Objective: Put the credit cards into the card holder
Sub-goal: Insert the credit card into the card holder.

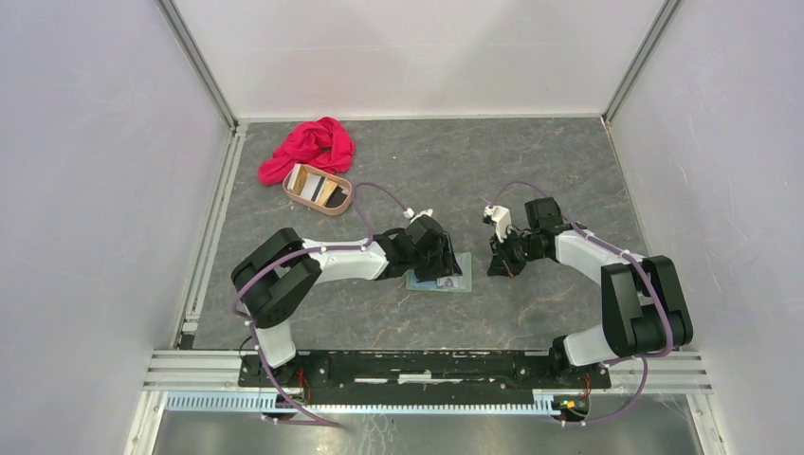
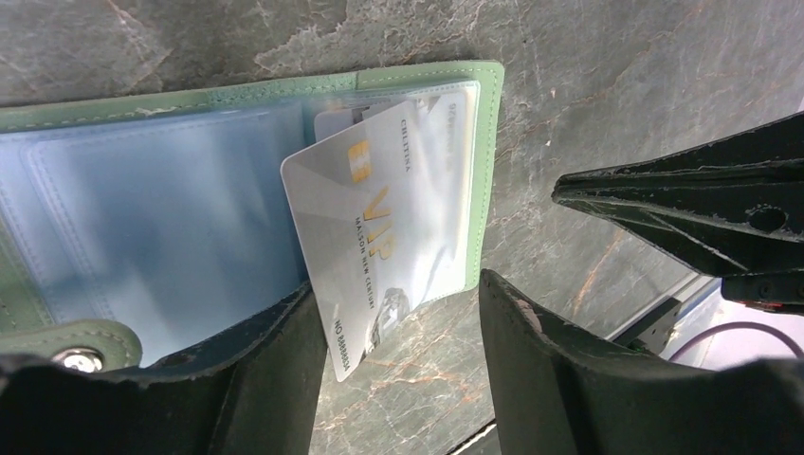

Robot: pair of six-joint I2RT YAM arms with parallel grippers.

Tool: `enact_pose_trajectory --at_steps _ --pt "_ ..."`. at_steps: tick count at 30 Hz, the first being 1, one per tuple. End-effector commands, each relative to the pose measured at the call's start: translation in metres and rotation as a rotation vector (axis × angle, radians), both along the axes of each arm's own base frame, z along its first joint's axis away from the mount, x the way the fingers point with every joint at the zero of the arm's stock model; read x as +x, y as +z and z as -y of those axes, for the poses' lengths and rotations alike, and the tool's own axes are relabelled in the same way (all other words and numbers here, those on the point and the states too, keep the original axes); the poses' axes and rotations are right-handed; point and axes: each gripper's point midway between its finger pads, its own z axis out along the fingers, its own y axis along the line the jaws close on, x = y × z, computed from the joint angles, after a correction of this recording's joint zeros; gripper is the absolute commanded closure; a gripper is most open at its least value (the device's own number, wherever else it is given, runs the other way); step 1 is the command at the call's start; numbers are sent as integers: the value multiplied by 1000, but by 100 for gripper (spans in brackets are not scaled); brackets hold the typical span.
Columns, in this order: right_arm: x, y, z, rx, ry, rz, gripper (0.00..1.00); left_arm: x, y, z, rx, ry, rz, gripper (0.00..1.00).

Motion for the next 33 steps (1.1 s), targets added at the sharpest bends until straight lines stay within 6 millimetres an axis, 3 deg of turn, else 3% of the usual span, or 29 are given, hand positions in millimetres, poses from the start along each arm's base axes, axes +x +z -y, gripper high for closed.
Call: enact_pose_trajectory --at_steps 1,14,27,33 --pt "8 14 -6 34 24 62 100 2 5 -14 78 -60 50 34" --pt "8 14 -6 31 22 59 100 8 19 -18 133 -81 88 32" --pt "8 15 -7 35 27 62 100 10 32 -14 6 -85 85 30" --pt "8 15 -7 36 26 64 100 9 27 -18 3 -95 64 31"
